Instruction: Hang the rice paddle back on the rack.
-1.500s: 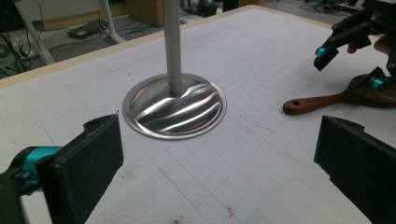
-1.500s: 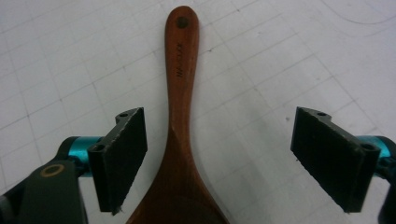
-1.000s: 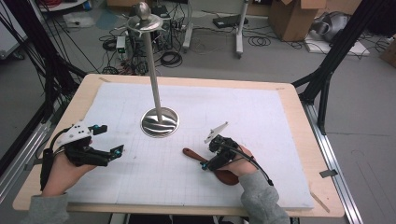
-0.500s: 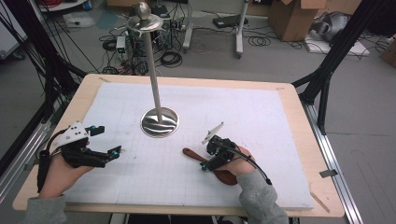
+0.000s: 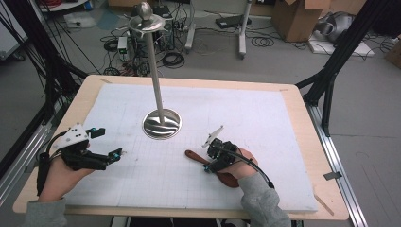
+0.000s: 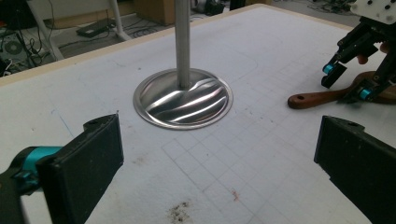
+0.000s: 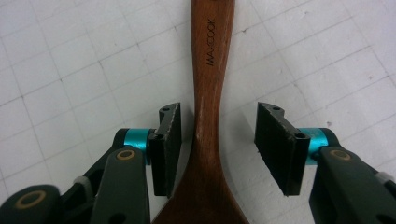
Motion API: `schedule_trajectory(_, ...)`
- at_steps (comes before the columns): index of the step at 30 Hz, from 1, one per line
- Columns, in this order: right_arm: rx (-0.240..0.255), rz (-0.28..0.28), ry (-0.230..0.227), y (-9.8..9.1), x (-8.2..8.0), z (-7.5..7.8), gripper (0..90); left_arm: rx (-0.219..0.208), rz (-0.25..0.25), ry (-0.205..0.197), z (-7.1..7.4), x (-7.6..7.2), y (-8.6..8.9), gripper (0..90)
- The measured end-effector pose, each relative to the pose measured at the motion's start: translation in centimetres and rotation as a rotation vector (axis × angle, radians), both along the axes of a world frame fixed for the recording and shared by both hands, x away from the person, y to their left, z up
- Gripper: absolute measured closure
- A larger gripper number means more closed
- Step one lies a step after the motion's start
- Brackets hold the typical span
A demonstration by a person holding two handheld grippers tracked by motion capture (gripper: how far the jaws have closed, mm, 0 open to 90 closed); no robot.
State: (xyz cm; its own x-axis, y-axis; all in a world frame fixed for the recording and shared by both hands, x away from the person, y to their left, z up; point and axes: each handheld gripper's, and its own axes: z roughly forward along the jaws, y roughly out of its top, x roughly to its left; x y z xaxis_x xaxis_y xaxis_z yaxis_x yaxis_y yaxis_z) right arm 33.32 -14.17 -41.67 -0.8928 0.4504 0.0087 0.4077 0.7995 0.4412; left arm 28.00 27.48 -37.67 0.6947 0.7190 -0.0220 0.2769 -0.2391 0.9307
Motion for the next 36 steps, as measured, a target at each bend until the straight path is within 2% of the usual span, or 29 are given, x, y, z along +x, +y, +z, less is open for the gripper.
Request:
schedule_trajectory(17,-0.018,0.0,0.013,0.07,-0.3,0.22,66.5,-0.002,0.0,0.005,-0.11,0.05,-0.07,1.8)
schedule_trajectory(18,-0.019,0.007,0.014,0.06,-0.29,0.26,72.7,0.001,-0.001,0.005,-0.13,0.08,-0.06,1.8)
schedule_trajectory(26,-0.025,0.008,0.011,0.04,-0.24,0.3,75.6,0.001,-0.002,0.006,-0.13,0.07,-0.06,1.8)
schedule_trajectory(36,-0.008,0.017,0.015,-0.18,-0.07,0.29,76.5,-0.002,-0.002,0.007,-0.12,0.11,-0.02,1.8)
